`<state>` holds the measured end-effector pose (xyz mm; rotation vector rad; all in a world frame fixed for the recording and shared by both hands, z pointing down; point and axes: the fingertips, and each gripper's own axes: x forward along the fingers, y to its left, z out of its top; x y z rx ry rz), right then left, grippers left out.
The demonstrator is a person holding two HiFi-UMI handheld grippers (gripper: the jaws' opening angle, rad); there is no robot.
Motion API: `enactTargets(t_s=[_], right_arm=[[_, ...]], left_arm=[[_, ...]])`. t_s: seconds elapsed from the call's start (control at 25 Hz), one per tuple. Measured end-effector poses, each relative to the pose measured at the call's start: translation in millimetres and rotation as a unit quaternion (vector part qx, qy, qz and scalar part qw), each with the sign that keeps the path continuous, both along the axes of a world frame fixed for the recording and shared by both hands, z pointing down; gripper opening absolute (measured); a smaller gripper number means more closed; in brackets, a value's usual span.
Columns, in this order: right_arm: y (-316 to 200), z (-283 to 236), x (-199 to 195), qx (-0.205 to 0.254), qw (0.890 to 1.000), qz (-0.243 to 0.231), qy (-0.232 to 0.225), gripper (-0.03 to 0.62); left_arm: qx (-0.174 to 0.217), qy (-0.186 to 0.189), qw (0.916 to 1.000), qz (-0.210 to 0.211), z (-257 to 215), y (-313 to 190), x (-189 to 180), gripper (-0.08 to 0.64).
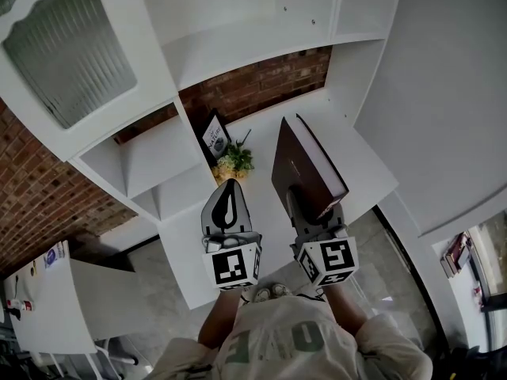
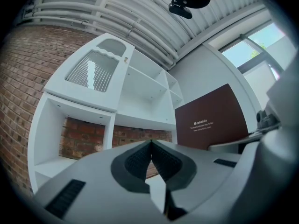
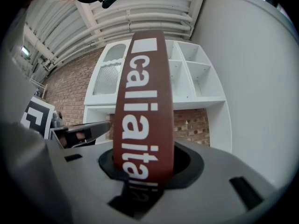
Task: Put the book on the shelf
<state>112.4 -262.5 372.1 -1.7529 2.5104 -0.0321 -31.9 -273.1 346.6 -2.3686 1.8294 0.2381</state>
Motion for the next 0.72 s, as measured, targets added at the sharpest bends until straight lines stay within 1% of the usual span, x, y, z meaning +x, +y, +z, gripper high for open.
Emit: enactTargets(t_s=[0.12,0.28,0.36,0.44,0.56,0.64,0.72], right_arm=[[-1.0,-5.3,0.8,0.003,1.000,-0.007,-0.010,0.153],[-8.6,-25.4,0.9,0.010,1.000,-0.011,-0.010,0.152],[-17.3,-40.0,1.3,0.000,1.000,-0.019,-0.017,0.153],[-26.6,-56.8,2.4,-0.013,0.999,-0.031,-0.028,0.152],[-40.6,-86.6,4.1,-0.010,0.998,-0.048,-0.024,0.153],[-51.9,-106.1,2.7,-0.010,0.997,-0.070,-0.017,0.152],[-64.8,-126.6,0.8,-0.014,0.995,-0.094,-0.020,0.153]], left_arm=[[-0.002,0.000,1.0000,0.004,0.3,0.0,3.5,0.012],[0.002,-0.002,0.9999,0.011,-1.1,2.7,5.9,0.012],[0.000,-0.001,0.9999,0.013,-1.4,2.5,5.0,0.012],[-0.004,0.003,0.9999,0.015,-0.3,1.6,4.0,0.012],[-0.004,0.007,0.9999,0.014,0.6,0.3,1.9,0.012],[-0.004,0.008,0.9999,0.013,0.8,-0.2,0.9,0.012],[-0.007,0.008,0.9999,0.012,3.3,-0.9,0.5,0.012]])
